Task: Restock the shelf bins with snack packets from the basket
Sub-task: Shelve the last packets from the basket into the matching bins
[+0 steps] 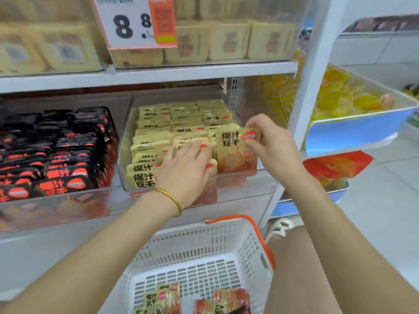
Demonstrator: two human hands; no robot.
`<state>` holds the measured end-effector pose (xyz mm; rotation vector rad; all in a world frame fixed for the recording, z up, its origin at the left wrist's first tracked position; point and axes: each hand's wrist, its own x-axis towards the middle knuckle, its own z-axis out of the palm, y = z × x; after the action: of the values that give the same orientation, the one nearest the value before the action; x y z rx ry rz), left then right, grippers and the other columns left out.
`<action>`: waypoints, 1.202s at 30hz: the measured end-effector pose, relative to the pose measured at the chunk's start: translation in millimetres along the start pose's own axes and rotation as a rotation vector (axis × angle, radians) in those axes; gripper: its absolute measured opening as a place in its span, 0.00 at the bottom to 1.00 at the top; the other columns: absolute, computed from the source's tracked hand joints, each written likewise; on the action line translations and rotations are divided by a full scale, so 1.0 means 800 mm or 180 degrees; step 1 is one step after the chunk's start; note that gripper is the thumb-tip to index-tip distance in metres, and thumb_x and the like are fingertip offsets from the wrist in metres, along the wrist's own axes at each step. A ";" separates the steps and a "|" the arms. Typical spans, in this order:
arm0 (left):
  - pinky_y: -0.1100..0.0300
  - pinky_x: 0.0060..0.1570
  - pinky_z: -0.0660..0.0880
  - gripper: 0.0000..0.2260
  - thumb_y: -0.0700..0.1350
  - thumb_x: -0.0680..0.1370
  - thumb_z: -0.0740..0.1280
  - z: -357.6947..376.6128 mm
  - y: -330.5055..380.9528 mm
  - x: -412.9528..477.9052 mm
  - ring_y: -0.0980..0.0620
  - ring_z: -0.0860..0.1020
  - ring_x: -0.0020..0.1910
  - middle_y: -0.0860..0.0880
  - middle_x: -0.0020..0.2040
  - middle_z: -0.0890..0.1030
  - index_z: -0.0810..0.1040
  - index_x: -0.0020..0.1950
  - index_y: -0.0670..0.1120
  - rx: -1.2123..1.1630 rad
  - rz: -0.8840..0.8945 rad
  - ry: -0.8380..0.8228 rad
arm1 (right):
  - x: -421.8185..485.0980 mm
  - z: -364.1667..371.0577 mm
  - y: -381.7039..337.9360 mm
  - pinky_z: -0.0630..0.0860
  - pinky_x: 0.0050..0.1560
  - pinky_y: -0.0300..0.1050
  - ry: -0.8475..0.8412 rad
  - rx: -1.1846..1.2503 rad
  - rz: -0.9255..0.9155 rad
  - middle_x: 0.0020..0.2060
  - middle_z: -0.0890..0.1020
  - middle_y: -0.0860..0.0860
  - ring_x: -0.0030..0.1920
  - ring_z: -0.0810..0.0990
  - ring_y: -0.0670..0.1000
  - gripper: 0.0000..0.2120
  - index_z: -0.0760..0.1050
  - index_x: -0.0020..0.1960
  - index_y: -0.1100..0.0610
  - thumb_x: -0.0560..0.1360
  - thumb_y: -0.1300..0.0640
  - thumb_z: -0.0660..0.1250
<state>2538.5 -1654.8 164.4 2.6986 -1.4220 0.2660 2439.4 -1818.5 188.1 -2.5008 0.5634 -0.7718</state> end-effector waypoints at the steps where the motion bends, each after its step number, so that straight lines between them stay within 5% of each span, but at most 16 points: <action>1: 0.49 0.73 0.49 0.24 0.54 0.82 0.52 0.001 -0.001 0.000 0.51 0.54 0.76 0.49 0.77 0.56 0.54 0.77 0.51 0.0042 0.0020 0.0000 | -0.003 0.009 0.007 0.72 0.46 0.49 -0.0026 -0.0236 0.0063 0.44 0.79 0.49 0.48 0.76 0.55 0.11 0.74 0.55 0.52 0.73 0.57 0.68; 5: 0.50 0.73 0.50 0.24 0.54 0.82 0.51 0.003 -0.003 0.001 0.51 0.54 0.76 0.49 0.77 0.56 0.54 0.77 0.51 0.0118 0.0036 -0.0008 | -0.006 0.032 0.023 0.74 0.47 0.52 -0.0124 -0.0383 0.0133 0.47 0.75 0.53 0.48 0.77 0.57 0.10 0.77 0.51 0.56 0.71 0.57 0.71; 10: 0.49 0.62 0.68 0.20 0.51 0.76 0.57 -0.006 -0.003 -0.016 0.42 0.74 0.62 0.43 0.64 0.75 0.75 0.63 0.44 -0.0291 0.0302 0.0693 | -0.007 0.033 0.018 0.73 0.46 0.53 -0.0248 -0.0591 0.0342 0.51 0.72 0.53 0.49 0.76 0.57 0.14 0.71 0.53 0.56 0.71 0.54 0.72; 13: 0.50 0.57 0.69 0.14 0.45 0.76 0.60 0.000 -0.011 -0.060 0.44 0.74 0.59 0.45 0.60 0.77 0.77 0.59 0.42 -0.0600 0.0548 0.1306 | -0.023 0.026 0.006 0.71 0.45 0.51 0.0341 -0.0921 0.0129 0.50 0.73 0.54 0.51 0.73 0.57 0.16 0.70 0.51 0.57 0.70 0.55 0.73; 16: 0.50 0.52 0.73 0.13 0.43 0.77 0.59 0.024 -0.034 -0.117 0.45 0.75 0.56 0.46 0.57 0.78 0.77 0.58 0.43 -0.0771 0.0790 0.1092 | -0.065 0.028 -0.021 0.70 0.41 0.50 0.0907 -0.0557 -0.0221 0.45 0.75 0.54 0.46 0.74 0.56 0.11 0.71 0.47 0.58 0.71 0.58 0.72; 18: 0.51 0.47 0.76 0.12 0.44 0.76 0.58 0.055 -0.065 -0.152 0.45 0.76 0.53 0.46 0.55 0.78 0.76 0.57 0.44 -0.0609 0.0823 0.0348 | -0.102 0.060 -0.040 0.72 0.38 0.50 0.0215 -0.0261 -0.0313 0.44 0.75 0.52 0.43 0.75 0.54 0.08 0.71 0.47 0.57 0.73 0.58 0.70; 21: 0.50 0.42 0.79 0.15 0.46 0.72 0.57 0.102 -0.117 -0.191 0.45 0.79 0.47 0.47 0.52 0.80 0.79 0.53 0.45 -0.0229 0.0559 -0.0672 | -0.147 0.150 -0.050 0.74 0.42 0.51 -0.1520 -0.0125 -0.0270 0.45 0.75 0.50 0.43 0.76 0.53 0.07 0.71 0.51 0.56 0.76 0.56 0.67; 24: 0.46 0.49 0.77 0.15 0.45 0.75 0.58 0.125 -0.147 -0.210 0.42 0.78 0.53 0.45 0.55 0.79 0.78 0.57 0.44 -0.0066 0.0359 -0.1353 | -0.181 0.260 -0.041 0.71 0.44 0.46 -0.2659 -0.0298 -0.0053 0.49 0.77 0.52 0.47 0.76 0.53 0.08 0.71 0.54 0.56 0.77 0.55 0.64; 26: 0.49 0.59 0.72 0.16 0.46 0.79 0.57 0.139 -0.155 -0.214 0.44 0.71 0.63 0.46 0.64 0.73 0.71 0.66 0.46 0.0105 0.0184 -0.1653 | -0.208 0.330 -0.031 0.73 0.46 0.46 -0.3146 -0.0437 0.0055 0.51 0.77 0.53 0.49 0.77 0.54 0.08 0.71 0.55 0.57 0.78 0.55 0.64; 30: 0.50 0.57 0.70 0.17 0.49 0.81 0.57 0.145 -0.157 -0.222 0.45 0.68 0.64 0.46 0.65 0.71 0.67 0.69 0.48 0.0183 -0.0028 -0.1951 | -0.265 0.447 -0.023 0.76 0.53 0.50 -0.3870 -0.0902 0.0030 0.58 0.75 0.55 0.55 0.76 0.56 0.13 0.70 0.61 0.58 0.78 0.59 0.62; 36: 0.50 0.56 0.69 0.12 0.45 0.81 0.57 0.152 -0.173 -0.247 0.44 0.69 0.62 0.45 0.60 0.73 0.68 0.64 0.46 0.0300 -0.0300 -0.1939 | -0.314 0.535 -0.016 0.75 0.59 0.55 -0.4021 -0.1511 0.0157 0.65 0.71 0.56 0.65 0.71 0.59 0.25 0.65 0.70 0.56 0.75 0.69 0.58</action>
<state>2557.1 -1434.6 8.8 3.0631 -1.4110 -0.5578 2510.6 -1552.1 -224.6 -2.7086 0.3174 1.0687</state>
